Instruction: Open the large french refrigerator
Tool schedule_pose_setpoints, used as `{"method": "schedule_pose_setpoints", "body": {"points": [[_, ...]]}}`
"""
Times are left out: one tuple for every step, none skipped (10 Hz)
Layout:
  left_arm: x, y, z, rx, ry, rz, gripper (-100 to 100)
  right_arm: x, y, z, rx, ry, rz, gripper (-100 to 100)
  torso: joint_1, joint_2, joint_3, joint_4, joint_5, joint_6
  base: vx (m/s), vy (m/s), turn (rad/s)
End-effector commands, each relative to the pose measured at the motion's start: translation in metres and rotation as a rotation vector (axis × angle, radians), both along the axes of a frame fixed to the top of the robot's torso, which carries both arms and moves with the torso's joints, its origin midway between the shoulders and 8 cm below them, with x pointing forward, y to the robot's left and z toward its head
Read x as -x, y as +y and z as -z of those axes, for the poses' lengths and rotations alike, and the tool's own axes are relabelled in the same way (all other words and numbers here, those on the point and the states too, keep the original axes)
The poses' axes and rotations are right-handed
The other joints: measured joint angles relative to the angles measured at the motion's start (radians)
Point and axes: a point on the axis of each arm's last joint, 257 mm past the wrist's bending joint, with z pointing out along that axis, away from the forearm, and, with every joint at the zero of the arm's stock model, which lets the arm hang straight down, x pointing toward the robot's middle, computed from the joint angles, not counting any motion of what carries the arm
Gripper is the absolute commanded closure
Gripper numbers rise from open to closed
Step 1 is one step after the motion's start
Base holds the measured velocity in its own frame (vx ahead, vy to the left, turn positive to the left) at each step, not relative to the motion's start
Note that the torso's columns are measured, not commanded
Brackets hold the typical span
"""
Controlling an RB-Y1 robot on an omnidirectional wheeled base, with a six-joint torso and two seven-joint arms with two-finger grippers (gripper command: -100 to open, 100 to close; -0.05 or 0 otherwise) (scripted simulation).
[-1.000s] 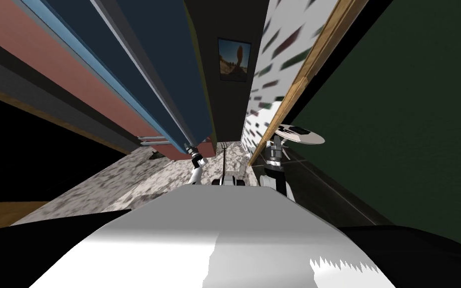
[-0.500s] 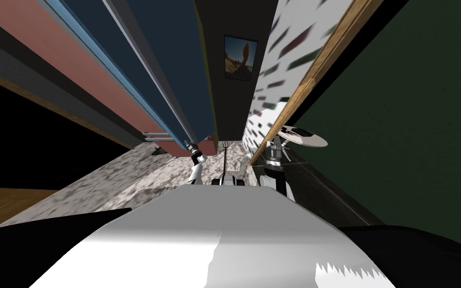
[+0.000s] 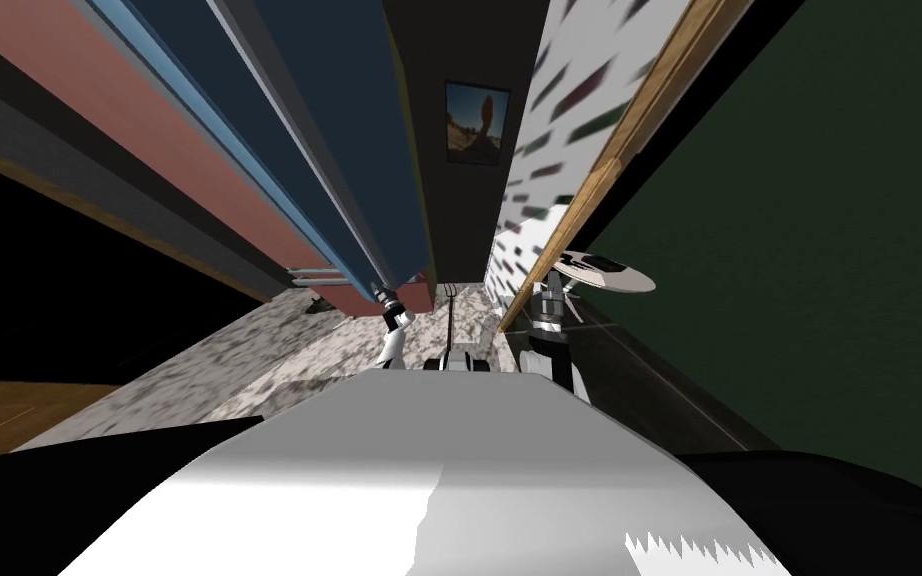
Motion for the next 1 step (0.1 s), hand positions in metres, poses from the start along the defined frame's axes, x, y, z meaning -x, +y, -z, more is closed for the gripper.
{"method": "schedule_pose_setpoints", "body": {"points": [[-0.0001, -0.0006, 0.0017, 0.002, 0.003, 0.001, 0, 0.0, 0.0, 0.0, 0.0, 0.0, 0.0, 0, 0.001, -0.001, -0.001, -0.001, 0.001, 0.0, 0.0, 0.0, 0.0]]}}
